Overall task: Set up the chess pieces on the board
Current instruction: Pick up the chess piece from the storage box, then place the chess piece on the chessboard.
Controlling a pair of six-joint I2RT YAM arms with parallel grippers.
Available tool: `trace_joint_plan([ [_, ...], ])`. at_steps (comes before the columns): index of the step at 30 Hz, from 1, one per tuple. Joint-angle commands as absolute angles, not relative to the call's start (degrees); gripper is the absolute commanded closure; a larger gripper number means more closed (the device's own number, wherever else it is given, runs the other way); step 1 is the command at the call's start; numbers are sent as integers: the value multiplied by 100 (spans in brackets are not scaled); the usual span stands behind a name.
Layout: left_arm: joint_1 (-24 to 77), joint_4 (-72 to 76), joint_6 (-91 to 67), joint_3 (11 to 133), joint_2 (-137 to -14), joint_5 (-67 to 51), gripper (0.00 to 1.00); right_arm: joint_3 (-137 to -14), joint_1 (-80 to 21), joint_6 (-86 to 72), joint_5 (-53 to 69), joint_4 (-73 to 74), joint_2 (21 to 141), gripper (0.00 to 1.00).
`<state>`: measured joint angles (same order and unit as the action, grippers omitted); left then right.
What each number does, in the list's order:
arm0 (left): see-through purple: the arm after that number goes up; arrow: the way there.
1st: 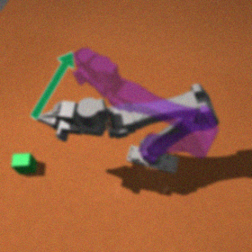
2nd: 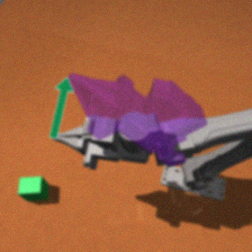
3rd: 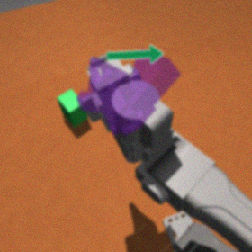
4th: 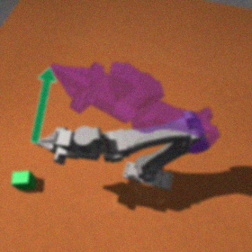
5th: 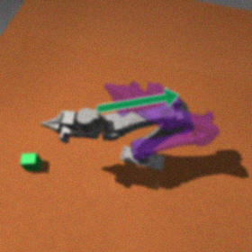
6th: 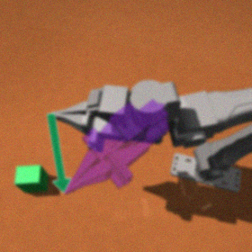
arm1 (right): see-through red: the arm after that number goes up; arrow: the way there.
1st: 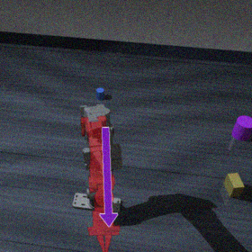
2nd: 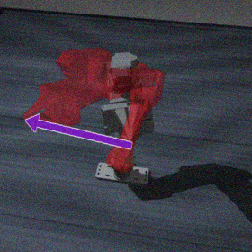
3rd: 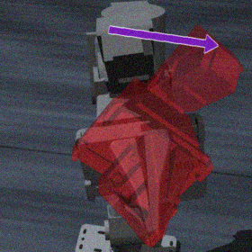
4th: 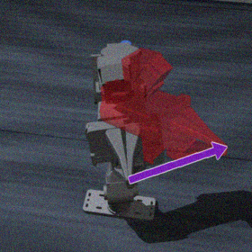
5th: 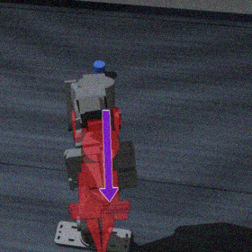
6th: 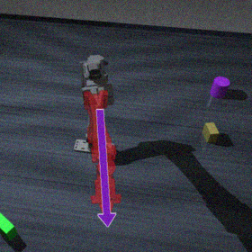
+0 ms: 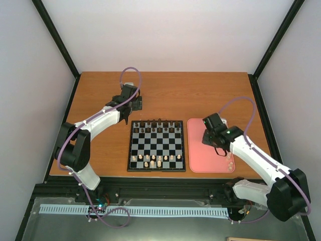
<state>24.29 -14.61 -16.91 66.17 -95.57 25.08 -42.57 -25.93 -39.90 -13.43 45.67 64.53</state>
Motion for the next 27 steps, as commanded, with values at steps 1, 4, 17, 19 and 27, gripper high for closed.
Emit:
trace_joint_plan([
  [1, 2470, -1439, -1624, 6837, -9621, 2619, 0, -5170, -3502, -3658, -1109, 4975, 6764, 97],
  [4, 2470, -1450, -1618, 6833, -9642, 2669, 0, -5707, -4440, -3520, -1065, 5099, 7348, 97],
  [17, 2470, -1459, -1608, 6812, -9642, 2760, 0, -6643, -6713, -3637, -1014, 5216, 8641, 97],
  [19, 2470, -1459, -1608, 6803, -9642, 2768, 0, -6631, -6886, -3725, -1111, 5153, 8792, 97],
  [27, 2470, -1450, -1608, 6786, -9593, 2769, 0, -6766, -7310, -3964, -1657, 4963, 9490, 97],
])
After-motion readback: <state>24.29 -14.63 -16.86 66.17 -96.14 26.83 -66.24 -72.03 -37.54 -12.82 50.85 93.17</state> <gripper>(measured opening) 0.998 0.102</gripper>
